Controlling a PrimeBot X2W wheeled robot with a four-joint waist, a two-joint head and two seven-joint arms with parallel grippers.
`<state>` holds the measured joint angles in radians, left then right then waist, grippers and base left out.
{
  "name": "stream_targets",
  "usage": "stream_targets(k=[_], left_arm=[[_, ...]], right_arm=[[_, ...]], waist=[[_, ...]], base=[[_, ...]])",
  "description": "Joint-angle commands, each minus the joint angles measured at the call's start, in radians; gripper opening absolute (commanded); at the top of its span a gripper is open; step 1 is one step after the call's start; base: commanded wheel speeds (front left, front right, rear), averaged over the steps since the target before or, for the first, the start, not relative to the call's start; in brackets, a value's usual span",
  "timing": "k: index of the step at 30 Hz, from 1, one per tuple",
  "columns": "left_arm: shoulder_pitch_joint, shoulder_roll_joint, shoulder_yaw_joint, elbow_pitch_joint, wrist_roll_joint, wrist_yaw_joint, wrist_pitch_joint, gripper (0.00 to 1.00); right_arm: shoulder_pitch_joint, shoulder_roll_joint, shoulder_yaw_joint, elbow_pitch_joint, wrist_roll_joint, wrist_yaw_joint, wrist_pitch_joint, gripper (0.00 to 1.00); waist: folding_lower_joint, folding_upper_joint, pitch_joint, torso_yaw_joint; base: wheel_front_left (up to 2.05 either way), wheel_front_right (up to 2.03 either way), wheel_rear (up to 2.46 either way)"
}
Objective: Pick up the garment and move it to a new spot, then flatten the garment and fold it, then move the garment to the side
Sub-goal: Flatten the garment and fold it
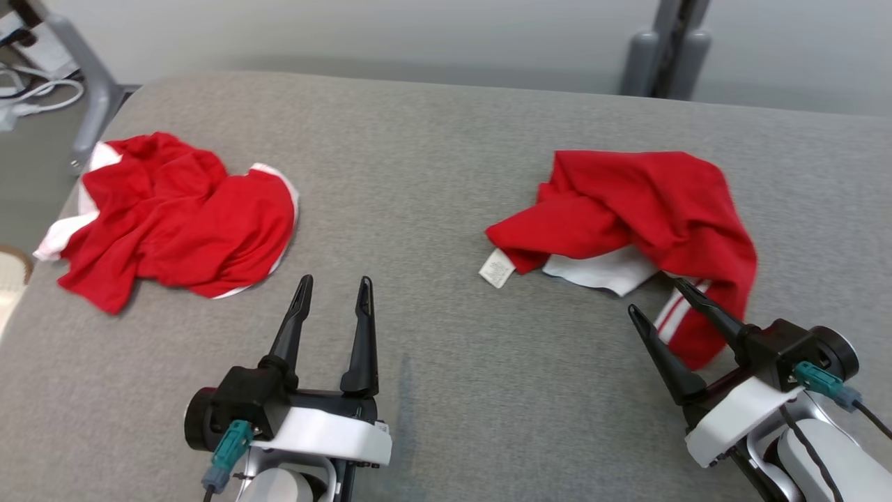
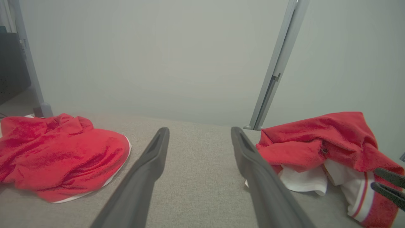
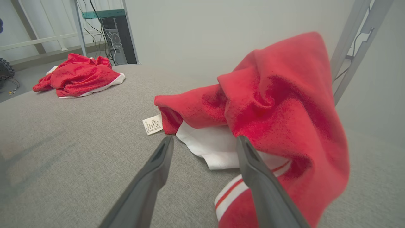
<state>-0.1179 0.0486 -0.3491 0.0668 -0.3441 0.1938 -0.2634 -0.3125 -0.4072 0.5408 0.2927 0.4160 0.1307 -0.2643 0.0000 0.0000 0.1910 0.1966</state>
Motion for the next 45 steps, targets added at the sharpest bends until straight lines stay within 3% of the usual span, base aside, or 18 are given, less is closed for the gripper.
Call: stream_targets(k=[1, 12, 23, 24, 25, 26, 35, 45], left_arm=[[-0.016, 0.003, -0.008, -0.005, -0.008, 0.008, -0.001, 1.00], [-0.020, 0.003, -0.081, -0.011, -0.047, 0.031, -0.001, 1.00], [-0.029, 0.004, -0.103, -0.015, -0.056, 0.046, -0.001, 1.00], [-0.029, 0.003, -0.103, -0.015, -0.057, 0.046, -0.001, 1.00], [-0.029, 0.003, -0.104, -0.014, -0.057, 0.046, -0.001, 1.00], [-0.028, 0.004, -0.104, -0.013, -0.057, 0.046, -0.001, 1.00], [-0.013, 0.004, -0.086, -0.001, -0.052, 0.033, -0.001, 1.00], [0.029, 0.003, -0.037, 0.013, -0.059, -0.001, -0.001, 1.00]], right_arm=[[-0.028, -0.006, 0.013, 0.047, 0.003, 0.000, -0.001, 1.00], [-0.145, 0.009, 0.026, 0.291, -0.036, 0.000, 0.017, 1.00], [-0.183, 0.032, 0.022, 0.402, -0.074, 0.000, 0.025, 0.99], [-0.187, 0.036, 0.021, 0.411, -0.073, 0.000, 0.025, 0.62], [-0.189, 0.039, 0.018, 0.420, -0.073, 0.000, 0.024, 0.38], [-0.189, 0.042, 0.016, 0.427, -0.074, 0.000, 0.023, 0.00], [-0.196, 0.068, 0.013, 0.433, -0.072, 0.000, 0.003, 0.00], [-0.241, 0.096, 0.075, 0.213, -0.021, 0.000, -0.002, 0.00]], waist=[[0.0000, 0.0000, 0.017, 0.042], [0.0000, 0.0000, 0.052, 0.124], [0.0000, 0.0000, 0.057, 0.147], [0.0000, 0.0000, 0.056, 0.148], [0.0000, 0.0000, 0.055, 0.148], [0.0000, 0.0000, 0.053, 0.148], [0.0000, 0.0000, 0.016, 0.139], [0.0000, 0.0000, -0.071, 0.122]], base=[[0.00, 0.00, 0.00], [0.00, 0.00, 0.00], [0.00, 0.00, 0.00], [0.00, 0.00, 0.00], [0.00, 0.00, 0.00], [0.00, 0.00, 0.00], [0.00, 0.00, 0.00], [0.00, 0.00, 0.00]])
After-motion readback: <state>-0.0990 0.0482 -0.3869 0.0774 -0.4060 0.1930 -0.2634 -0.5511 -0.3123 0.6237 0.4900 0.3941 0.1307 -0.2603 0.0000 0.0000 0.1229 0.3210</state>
